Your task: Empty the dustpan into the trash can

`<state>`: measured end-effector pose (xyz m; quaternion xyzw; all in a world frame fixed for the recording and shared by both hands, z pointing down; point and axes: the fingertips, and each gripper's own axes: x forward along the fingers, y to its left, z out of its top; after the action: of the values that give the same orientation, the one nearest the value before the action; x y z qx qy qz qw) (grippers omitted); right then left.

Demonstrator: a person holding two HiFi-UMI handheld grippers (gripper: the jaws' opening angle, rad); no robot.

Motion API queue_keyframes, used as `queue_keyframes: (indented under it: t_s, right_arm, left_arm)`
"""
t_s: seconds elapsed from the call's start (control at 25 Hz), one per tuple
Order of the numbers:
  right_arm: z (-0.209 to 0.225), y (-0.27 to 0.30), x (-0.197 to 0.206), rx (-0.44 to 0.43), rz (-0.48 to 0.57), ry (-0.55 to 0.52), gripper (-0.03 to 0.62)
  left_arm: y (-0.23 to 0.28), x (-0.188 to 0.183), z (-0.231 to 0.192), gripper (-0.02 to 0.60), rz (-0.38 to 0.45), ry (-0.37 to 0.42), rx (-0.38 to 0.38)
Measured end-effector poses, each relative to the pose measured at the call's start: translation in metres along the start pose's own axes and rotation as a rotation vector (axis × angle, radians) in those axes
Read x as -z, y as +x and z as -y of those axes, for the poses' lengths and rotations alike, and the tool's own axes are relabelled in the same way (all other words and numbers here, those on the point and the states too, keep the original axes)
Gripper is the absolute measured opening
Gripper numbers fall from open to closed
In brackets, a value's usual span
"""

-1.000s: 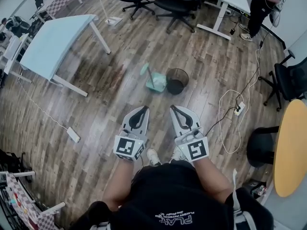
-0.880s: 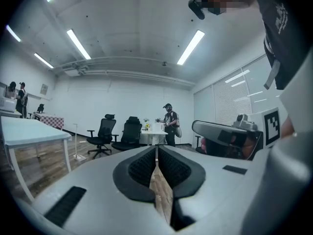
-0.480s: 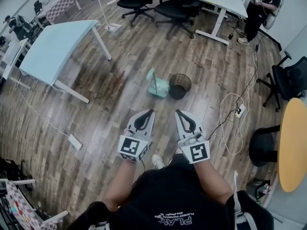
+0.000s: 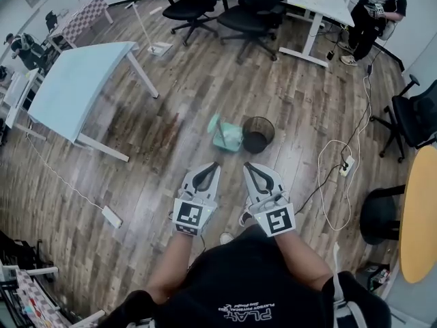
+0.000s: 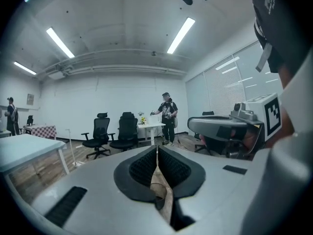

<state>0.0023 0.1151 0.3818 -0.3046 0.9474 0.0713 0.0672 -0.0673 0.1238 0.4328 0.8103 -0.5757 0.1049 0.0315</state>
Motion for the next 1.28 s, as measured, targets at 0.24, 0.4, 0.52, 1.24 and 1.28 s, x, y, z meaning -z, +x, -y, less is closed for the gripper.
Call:
queue_keyframes:
  t_s: [0.24,0.4,0.52,1.24,1.28]
  right_arm:
    - [0.059,0.052,0.020,-0.039,0.003,0.009,0.023]
    - [0.095,0.078,0.028,-0.047,0.017,0.041,0.023]
    - [0.113,0.090,0.034,-0.059,0.024,0.060,0.023]
    - [0.151,0.178,0.070,-0.031,-0.029,-0.001,0.023]
    - [0.153,0.186,0.069,-0.014,-0.024,0.011,0.023]
  left_arm:
    - [0.069,-0.007,-0.026,0.025,-0.031,-0.003,-0.017]
    - [0.106,-0.009,-0.038,0.025,-0.056,-0.016,-0.022]
    - [0.126,-0.015,-0.045,0.025,-0.070,-0.034,-0.034]
    - [0.202,0.002,-0.122,0.025,-0.099,-0.064,0.026]
    - [0.205,0.002,-0.130,0.025,-0.098,-0.065,0.035]
